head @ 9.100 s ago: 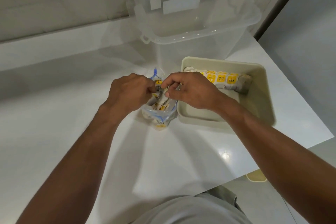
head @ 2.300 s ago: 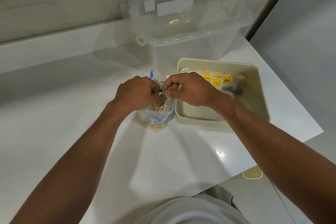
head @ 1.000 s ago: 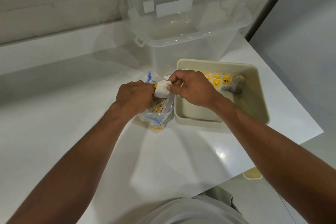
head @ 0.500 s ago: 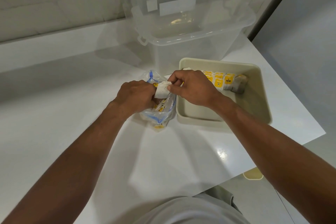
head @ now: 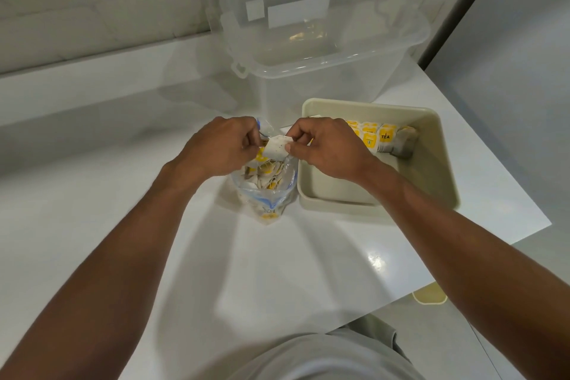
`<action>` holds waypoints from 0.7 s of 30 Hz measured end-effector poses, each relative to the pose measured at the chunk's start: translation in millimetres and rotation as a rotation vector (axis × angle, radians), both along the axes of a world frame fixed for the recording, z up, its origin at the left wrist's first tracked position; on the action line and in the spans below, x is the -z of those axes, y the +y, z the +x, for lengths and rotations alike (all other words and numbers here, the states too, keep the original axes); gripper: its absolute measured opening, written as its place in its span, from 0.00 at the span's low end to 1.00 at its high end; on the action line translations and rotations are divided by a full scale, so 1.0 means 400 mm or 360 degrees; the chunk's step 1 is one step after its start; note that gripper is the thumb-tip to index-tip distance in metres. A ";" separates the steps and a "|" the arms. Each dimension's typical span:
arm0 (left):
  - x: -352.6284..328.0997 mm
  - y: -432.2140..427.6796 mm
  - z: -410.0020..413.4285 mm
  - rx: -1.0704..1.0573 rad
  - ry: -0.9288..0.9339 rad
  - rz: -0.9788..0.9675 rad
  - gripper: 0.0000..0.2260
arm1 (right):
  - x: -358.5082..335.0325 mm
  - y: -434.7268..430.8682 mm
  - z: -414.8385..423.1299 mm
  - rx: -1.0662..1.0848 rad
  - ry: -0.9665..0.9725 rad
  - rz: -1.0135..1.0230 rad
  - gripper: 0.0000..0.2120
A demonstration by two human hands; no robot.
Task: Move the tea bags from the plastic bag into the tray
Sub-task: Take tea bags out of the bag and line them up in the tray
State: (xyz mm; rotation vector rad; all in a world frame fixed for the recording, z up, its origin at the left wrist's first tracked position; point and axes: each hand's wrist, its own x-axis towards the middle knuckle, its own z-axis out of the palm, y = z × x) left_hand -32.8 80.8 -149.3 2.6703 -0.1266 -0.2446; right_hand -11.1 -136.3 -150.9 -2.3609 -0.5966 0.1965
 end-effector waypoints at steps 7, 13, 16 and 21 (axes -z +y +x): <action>-0.023 0.001 -0.009 -0.0160 0.0122 -0.0325 0.09 | 0.000 -0.005 -0.004 -0.0023 0.0028 0.0003 0.03; -0.028 0.009 -0.003 -0.0291 0.0206 -0.0637 0.03 | -0.014 -0.005 -0.021 0.0009 0.0236 0.0201 0.04; -0.031 0.005 -0.004 -0.0271 0.0262 -0.0697 0.02 | -0.031 0.000 -0.027 0.0075 0.0509 0.0459 0.01; -0.028 0.011 -0.002 -0.0223 0.0264 -0.0843 0.01 | -0.039 0.006 -0.031 0.0101 0.0640 0.0611 0.11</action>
